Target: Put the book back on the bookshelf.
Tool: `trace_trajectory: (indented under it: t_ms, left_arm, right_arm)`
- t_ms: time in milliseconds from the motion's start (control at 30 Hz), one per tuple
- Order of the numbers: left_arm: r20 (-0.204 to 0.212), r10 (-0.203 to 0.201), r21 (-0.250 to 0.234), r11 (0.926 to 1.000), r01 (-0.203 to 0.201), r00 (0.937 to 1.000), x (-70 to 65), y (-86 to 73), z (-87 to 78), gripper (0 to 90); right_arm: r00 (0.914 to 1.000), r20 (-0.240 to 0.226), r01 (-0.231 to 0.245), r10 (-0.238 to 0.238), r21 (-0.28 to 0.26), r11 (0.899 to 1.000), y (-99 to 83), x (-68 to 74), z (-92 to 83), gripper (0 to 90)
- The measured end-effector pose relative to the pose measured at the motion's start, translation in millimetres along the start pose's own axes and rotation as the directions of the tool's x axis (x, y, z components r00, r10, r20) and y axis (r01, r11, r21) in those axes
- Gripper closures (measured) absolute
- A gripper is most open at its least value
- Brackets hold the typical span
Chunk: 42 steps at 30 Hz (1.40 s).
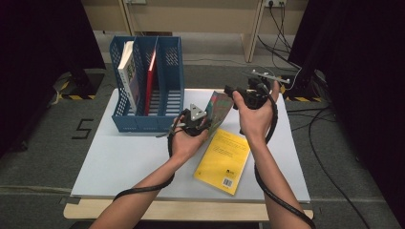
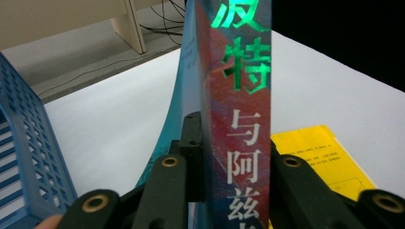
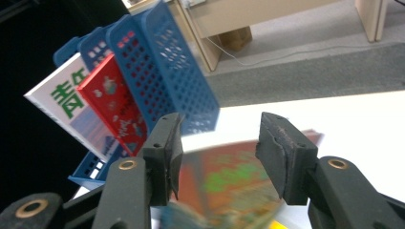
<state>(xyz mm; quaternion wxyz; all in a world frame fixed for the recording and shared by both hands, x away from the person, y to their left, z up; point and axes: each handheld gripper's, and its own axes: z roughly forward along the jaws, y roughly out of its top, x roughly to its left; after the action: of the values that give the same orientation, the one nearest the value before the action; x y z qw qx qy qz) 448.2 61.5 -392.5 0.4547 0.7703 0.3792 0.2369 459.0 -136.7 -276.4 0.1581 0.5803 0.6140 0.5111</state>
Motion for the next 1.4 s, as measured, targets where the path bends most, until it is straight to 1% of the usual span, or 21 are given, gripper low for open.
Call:
trace_trajectory:
  t_ms: [67, 100, 133, 167, 233, 300, 333, 367, 467, 600, 733, 900, 933, 967, 1033, 1100, 1133, 1200, 1233, 1333, 1400]
  left_arm:
    - [-0.002, 0.005, -0.008, 1.0000, -0.005, 1.0000, 2.3, -0.5, -4.4, 74.8]
    - [-0.005, 0.012, -0.018, 0.9998, -0.012, 0.9999, 3.6, -1.3, -7.1, 74.8]
    - [-0.008, 0.015, -0.025, 0.9996, -0.015, 0.9999, 5.7, -2.4, -10.6, 74.8]
    - [-0.008, 0.009, -0.032, 0.9994, -0.010, 0.9999, 7.7, -3.4, -13.4, 74.8]
    - [-0.010, 0.011, -0.038, 0.9992, -0.011, 0.9999, 11.8, -5.7, -18.5, 74.8]
    - [-0.014, 0.014, -0.047, 0.9988, -0.015, 0.9998, 15.8, -8.3, -23.1, 74.8]
    - [-0.014, 0.011, -0.055, 0.9984, -0.012, 0.9998, 17.9, -10.1, -26.2, 74.8]
    - [-0.013, 0.014, -0.059, 0.9981, -0.014, 0.9998, 20.0, -11.5, -29.3, 74.8]
    - [-0.021, 0.026, -0.076, 0.9967, -0.027, 0.9994, 24.6, -15.7, -37.2, 74.7]
    - [-0.030, 0.007, -0.093, 0.9956, -0.010, 0.9995, 32.5, -23.6, -48.3, 74.7]
    - [-0.045, 0.002, -0.105, 0.9944, -0.007, 0.9990, 38.8, -30.9, -59.5, 74.6]
    - [-0.053, 0.003, -0.101, 0.9948, -0.009, 0.9986, 45.6, -40.8, -70.6, 74.5]
    - [-0.053, 0.002, -0.100, 0.9950, -0.008, 0.9986, 46.7, -43.3, -72.8, 74.6]
    - [-0.053, 0.003, -0.096, 0.9953, -0.008, 0.9986, 47.7, -45.9, -75.2, 74.5]
    - [-0.053, 0.004, -0.097, 0.9952, -0.009, 0.9986, 49.1, -51.2, -79.3, 74.5]
    - [-0.068, 0.011, -0.109, 0.9938, -0.018, 0.9976, 49.9, -57.2, -83.1, 74.5]
    - [-0.072, 0.011, -0.107, 0.9941, -0.019, 0.9973, 51.1, -59.6, -84.9, 74.5]
    - [-0.071, -0.003, -0.108, 0.9941, -0.004, 0.9975, 53.7, -64.5, -88.0, 74.5]
    - [-0.073, -0.007, -0.111, 0.9939, -0.001, 0.9973, 54.3, -66.9, -89.2, 74.5]
    - [-0.073, -0.003, -0.109, 0.9940, -0.005, 0.9974, 55.9, -73.5, -92.4, 74.4]
    - [-0.071, -0.012, -0.109, 0.9941, 0.004, 0.9974, 57.3, -78.6, -94.8, 74.3]
  right_arm:
    - [0.9997, 0.023, 0.012, -0.012, 0.012, 1.000, -2.9, -10.2, 0.6, 49.7]
    - [0.9996, 0.030, 0.000, -0.001, 0.021, 1.000, -5.3, -14.3, 1.6, 49.4]
    - [0.9988, 0.049, 0.001, -0.002, 0.026, 1.000, -8.0, -18.8, 3.0, 48.5]
    - [0.9981, 0.061, -0.004, 0.002, 0.032, 0.999, -11.4, -24.0, 4.4, 49.8]
    - [0.9983, 0.057, -0.017, 0.014, 0.045, 0.999, -17.2, -32.4, 7.6, 51.5]
    - [0.9971, 0.074, -0.018, 0.014, 0.055, 0.998, -23.7, -39.4, 10.8, 51.9]
    - [0.9966, 0.081, -0.017, 0.012, 0.066, 0.998, -26.3, -42.2, 11.8, 52.5]
    - [0.9967, 0.078, -0.029, 0.022, 0.081, 0.996, -30.7, -46.0, 13.5, 53.6]
    - [0.9963, 0.084, -0.028, 0.018, 0.109, 0.994, -41.8, -54.9, 16.5, 54.5]
    - [0.9942, 0.103, -0.044, 0.031, 0.134, 0.990, -55.4, -63.9, 17.9, 55.5]
    - [0.9919, 0.125, -0.041, 0.023, 0.144, 0.989, -67.5, -71.6, 16.9, 55.9]
    - [0.9892, 0.145, -0.041, 0.017, 0.165, 0.985, -79.1, -76.9, 15.7, 56.1]
    - [0.9889, 0.148, -0.034, 0.009, 0.164, 0.986, -80.6, -78.5, 15.7, 56.0]
    - [0.9885, 0.151, -0.039, 0.014, 0.168, 0.985, -82.5, -79.8, 15.4, 56.1]
    - [0.9874, 0.158, -0.035, 0.007, 0.174, 0.984, -87.4, -84.6, 15.4, 56.5]
    - [0.9858, 0.167, -0.051, 0.021, 0.179, 0.983, -91.6, -87.8, 15.4, 56.8]
    - [0.9851, 0.170, -0.055, 0.024, 0.182, 0.982, -93.9, -90.0, 15.2, 56.9]
    - [0.9841, 0.176, -0.054, 0.021, 0.183, 0.982, -99.2, -94.8, 15.0, 56.9]
    - [0.9837, 0.178, -0.062, 0.028, 0.187, 0.980, -102.1, -96.8, 15.0, 56.9]
    - [0.9810, 0.189, -0.081, 0.044, 0.188, 0.979, -110.8, -102.4, 14.9, 56.9]
    - [0.9806, 0.189, -0.088, 0.052, 0.189, 0.978, -115.9, -104.5, 14.3, 56.9]
